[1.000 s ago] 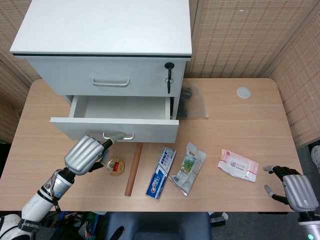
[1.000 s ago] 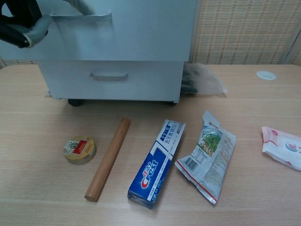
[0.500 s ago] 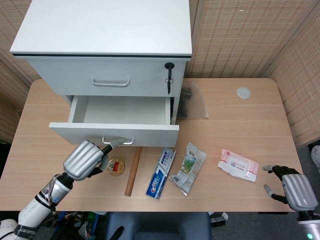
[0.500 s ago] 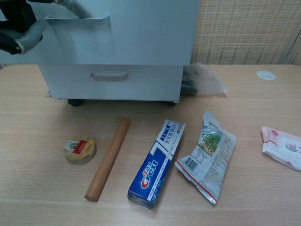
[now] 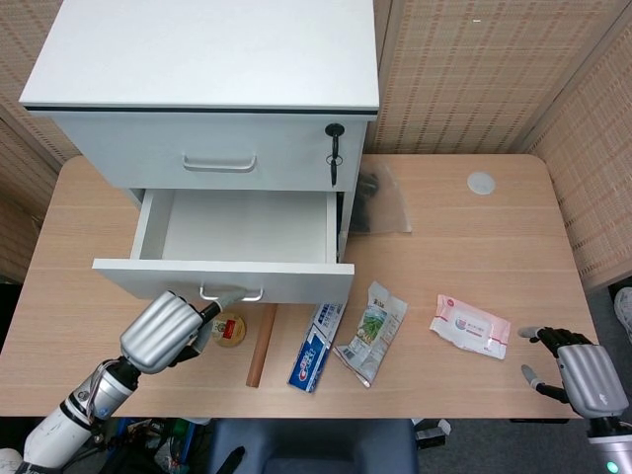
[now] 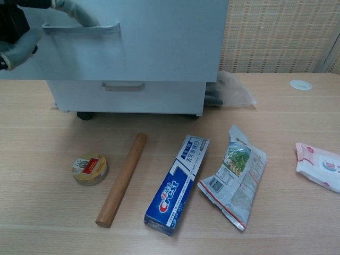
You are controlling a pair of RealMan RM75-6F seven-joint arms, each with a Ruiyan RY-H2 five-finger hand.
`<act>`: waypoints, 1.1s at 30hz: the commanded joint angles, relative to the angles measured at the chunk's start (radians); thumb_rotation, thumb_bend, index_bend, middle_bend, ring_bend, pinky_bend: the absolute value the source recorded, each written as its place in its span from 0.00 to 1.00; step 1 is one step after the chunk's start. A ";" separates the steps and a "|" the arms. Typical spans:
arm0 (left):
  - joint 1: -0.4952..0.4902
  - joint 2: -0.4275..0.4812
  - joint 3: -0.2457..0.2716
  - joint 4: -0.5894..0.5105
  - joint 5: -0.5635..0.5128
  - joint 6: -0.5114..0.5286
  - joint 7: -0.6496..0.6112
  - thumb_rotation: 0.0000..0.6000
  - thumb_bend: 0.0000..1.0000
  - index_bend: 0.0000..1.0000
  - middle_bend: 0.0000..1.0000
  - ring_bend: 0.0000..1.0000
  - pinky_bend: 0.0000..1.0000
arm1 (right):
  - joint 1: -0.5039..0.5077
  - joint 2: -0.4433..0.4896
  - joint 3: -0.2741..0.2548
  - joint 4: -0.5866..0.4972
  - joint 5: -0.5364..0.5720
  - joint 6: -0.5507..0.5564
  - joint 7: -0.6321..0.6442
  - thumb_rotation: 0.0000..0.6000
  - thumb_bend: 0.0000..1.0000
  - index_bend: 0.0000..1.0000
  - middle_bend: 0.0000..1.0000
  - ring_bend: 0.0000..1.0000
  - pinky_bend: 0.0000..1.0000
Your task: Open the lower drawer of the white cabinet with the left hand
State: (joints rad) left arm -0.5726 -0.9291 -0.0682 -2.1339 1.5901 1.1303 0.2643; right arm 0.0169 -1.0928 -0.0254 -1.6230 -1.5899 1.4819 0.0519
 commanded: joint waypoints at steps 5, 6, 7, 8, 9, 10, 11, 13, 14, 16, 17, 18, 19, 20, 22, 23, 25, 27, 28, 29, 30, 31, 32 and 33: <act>0.029 0.026 0.020 -0.025 0.044 0.022 0.000 1.00 0.76 0.16 0.96 1.00 1.00 | -0.001 0.000 0.001 0.000 -0.002 0.005 0.002 1.00 0.25 0.34 0.41 0.36 0.41; 0.035 0.030 0.023 -0.028 0.051 0.030 -0.003 1.00 0.76 0.15 0.95 1.00 1.00 | -0.001 0.001 0.001 0.001 -0.002 0.006 0.003 1.00 0.25 0.34 0.41 0.36 0.41; 0.045 0.032 0.024 -0.031 0.062 0.046 -0.010 1.00 0.76 0.15 0.95 0.99 1.00 | -0.002 0.001 0.001 0.001 -0.002 0.007 0.004 1.00 0.25 0.34 0.41 0.36 0.41; 0.053 0.031 0.024 -0.030 0.071 0.062 -0.016 1.00 0.76 0.14 0.94 0.98 1.00 | -0.002 0.001 0.002 0.001 -0.002 0.008 0.005 1.00 0.25 0.34 0.41 0.36 0.41; 0.062 0.031 0.024 -0.028 0.078 0.078 -0.021 1.00 0.75 0.14 0.92 0.97 1.00 | -0.003 0.002 0.002 0.001 -0.002 0.009 0.006 1.00 0.25 0.34 0.41 0.36 0.41; 0.074 0.031 0.023 -0.025 0.086 0.099 -0.028 1.00 0.74 0.13 0.91 0.95 1.00 | -0.003 0.002 0.003 0.002 -0.002 0.010 0.008 1.00 0.25 0.34 0.41 0.36 0.41; 0.083 0.032 0.023 -0.023 0.090 0.114 -0.033 1.00 0.73 0.12 0.89 0.93 1.00 | -0.003 0.003 0.003 0.002 -0.002 0.011 0.009 1.00 0.25 0.34 0.41 0.36 0.41; 0.107 0.034 0.026 -0.019 0.096 0.148 -0.043 1.00 0.70 0.11 0.87 0.90 1.00 | -0.003 0.004 0.004 0.004 -0.002 0.013 0.012 1.00 0.25 0.34 0.41 0.36 0.41; 0.117 0.036 0.028 -0.017 0.098 0.162 -0.047 1.00 0.69 0.11 0.85 0.88 1.00 | -0.004 0.005 0.004 0.004 -0.002 0.014 0.013 1.00 0.25 0.34 0.41 0.36 0.41; 0.145 0.039 0.035 -0.012 0.100 0.196 -0.053 1.00 0.67 0.11 0.82 0.83 1.00 | -0.004 0.007 0.006 0.006 0.000 0.016 0.017 1.00 0.25 0.34 0.41 0.36 0.41; 0.158 0.039 0.039 -0.008 0.101 0.210 -0.055 1.00 0.66 0.11 0.81 0.82 1.00 | -0.004 0.007 0.006 0.007 0.001 0.017 0.018 1.00 0.25 0.34 0.41 0.36 0.41; 0.173 0.040 0.045 -0.005 0.101 0.224 -0.057 1.00 0.65 0.11 0.79 0.80 1.00 | -0.005 0.007 0.006 0.008 0.001 0.018 0.020 1.00 0.25 0.34 0.41 0.36 0.41; 0.192 0.042 0.053 -0.001 0.099 0.241 -0.060 1.00 0.64 0.12 0.78 0.78 1.00 | -0.006 0.007 0.007 0.010 0.002 0.018 0.022 1.00 0.25 0.34 0.41 0.36 0.41; 0.207 0.042 0.060 0.003 0.097 0.255 -0.062 1.00 0.63 0.14 0.77 0.77 1.00 | -0.006 0.007 0.007 0.012 0.003 0.019 0.024 1.00 0.25 0.34 0.41 0.36 0.41; 0.244 0.042 0.076 0.016 0.093 0.287 -0.057 1.00 0.62 0.18 0.75 0.74 1.00 | -0.006 0.007 0.008 0.015 0.006 0.016 0.028 1.00 0.25 0.34 0.41 0.36 0.41; 0.260 0.042 0.084 0.022 0.090 0.298 -0.052 1.00 0.61 0.21 0.74 0.73 1.00 | -0.005 0.007 0.008 0.015 0.006 0.015 0.029 1.00 0.25 0.34 0.41 0.36 0.41; 0.292 0.040 0.099 0.033 0.082 0.320 -0.041 1.00 0.59 0.27 0.71 0.70 0.95 | -0.004 0.007 0.009 0.017 0.006 0.014 0.031 1.00 0.25 0.34 0.41 0.36 0.41; 0.326 0.033 0.110 0.050 0.067 0.347 -0.024 1.00 0.56 0.32 0.69 0.68 0.91 | -0.003 0.006 0.009 0.019 0.007 0.013 0.034 1.00 0.25 0.34 0.41 0.36 0.41; 0.341 0.025 0.112 0.060 0.058 0.359 -0.015 1.00 0.54 0.33 0.69 0.67 0.89 | -0.002 0.005 0.009 0.020 0.007 0.012 0.036 1.00 0.25 0.34 0.41 0.36 0.41; 0.360 0.010 0.114 0.076 0.043 0.376 0.000 1.00 0.53 0.34 0.69 0.66 0.87 | -0.001 0.003 0.010 0.022 0.007 0.010 0.037 1.00 0.25 0.34 0.41 0.36 0.41; 0.373 -0.002 0.115 0.089 0.031 0.386 0.012 1.00 0.51 0.35 0.69 0.65 0.85 | -0.001 0.002 0.010 0.023 0.008 0.009 0.038 1.00 0.25 0.34 0.41 0.36 0.41; 0.390 -0.022 0.116 0.109 0.016 0.399 0.026 1.00 0.50 0.36 0.68 0.63 0.82 | -0.001 0.000 0.010 0.025 0.009 0.008 0.040 1.00 0.25 0.34 0.41 0.36 0.41; 0.402 -0.038 0.116 0.126 0.004 0.409 0.037 1.00 0.49 0.37 0.68 0.62 0.79 | -0.001 -0.001 0.010 0.027 0.010 0.007 0.041 1.00 0.25 0.34 0.41 0.36 0.41; 0.415 -0.057 0.114 0.144 -0.008 0.421 0.049 1.00 0.49 0.38 0.68 0.61 0.76 | 0.000 -0.002 0.010 0.029 0.011 0.006 0.043 1.00 0.25 0.34 0.41 0.36 0.41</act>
State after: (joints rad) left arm -0.1799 -0.9543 0.0434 -2.0219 1.6087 1.5280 0.2877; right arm 0.0165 -1.0948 -0.0156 -1.5946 -1.5789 1.4874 0.0942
